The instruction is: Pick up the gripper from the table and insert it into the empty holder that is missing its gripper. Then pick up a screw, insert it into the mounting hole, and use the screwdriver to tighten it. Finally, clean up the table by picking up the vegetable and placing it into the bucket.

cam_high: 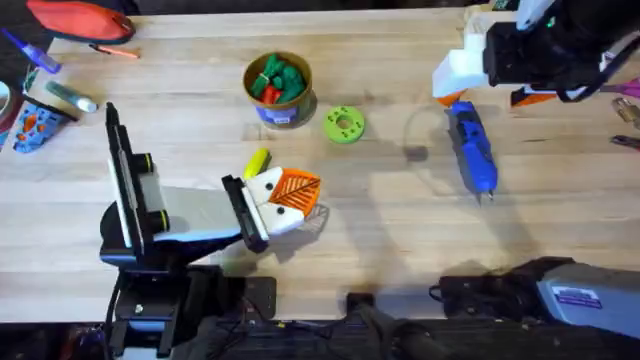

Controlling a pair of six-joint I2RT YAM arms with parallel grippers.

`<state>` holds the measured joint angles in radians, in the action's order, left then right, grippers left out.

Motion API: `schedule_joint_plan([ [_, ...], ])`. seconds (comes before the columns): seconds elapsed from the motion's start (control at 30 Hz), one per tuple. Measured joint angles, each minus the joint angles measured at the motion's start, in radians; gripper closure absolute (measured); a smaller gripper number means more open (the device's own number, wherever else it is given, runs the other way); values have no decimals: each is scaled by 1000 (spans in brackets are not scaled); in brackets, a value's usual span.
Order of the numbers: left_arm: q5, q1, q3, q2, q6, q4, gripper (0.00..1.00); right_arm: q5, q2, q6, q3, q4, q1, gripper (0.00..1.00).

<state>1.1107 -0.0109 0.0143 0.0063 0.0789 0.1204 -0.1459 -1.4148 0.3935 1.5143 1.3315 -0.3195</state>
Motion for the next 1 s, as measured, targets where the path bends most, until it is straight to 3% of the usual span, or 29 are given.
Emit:
schedule_joint_plan([
  [0.43, 0, 0, 0, 0, 0, 0, 984, 0, 0, 0, -1, 6, 9, 89],
  [1.0, 0, 0, 0, 0, 0, 0, 984, -64, 0, -58, -147, -86, 156, 81],
])
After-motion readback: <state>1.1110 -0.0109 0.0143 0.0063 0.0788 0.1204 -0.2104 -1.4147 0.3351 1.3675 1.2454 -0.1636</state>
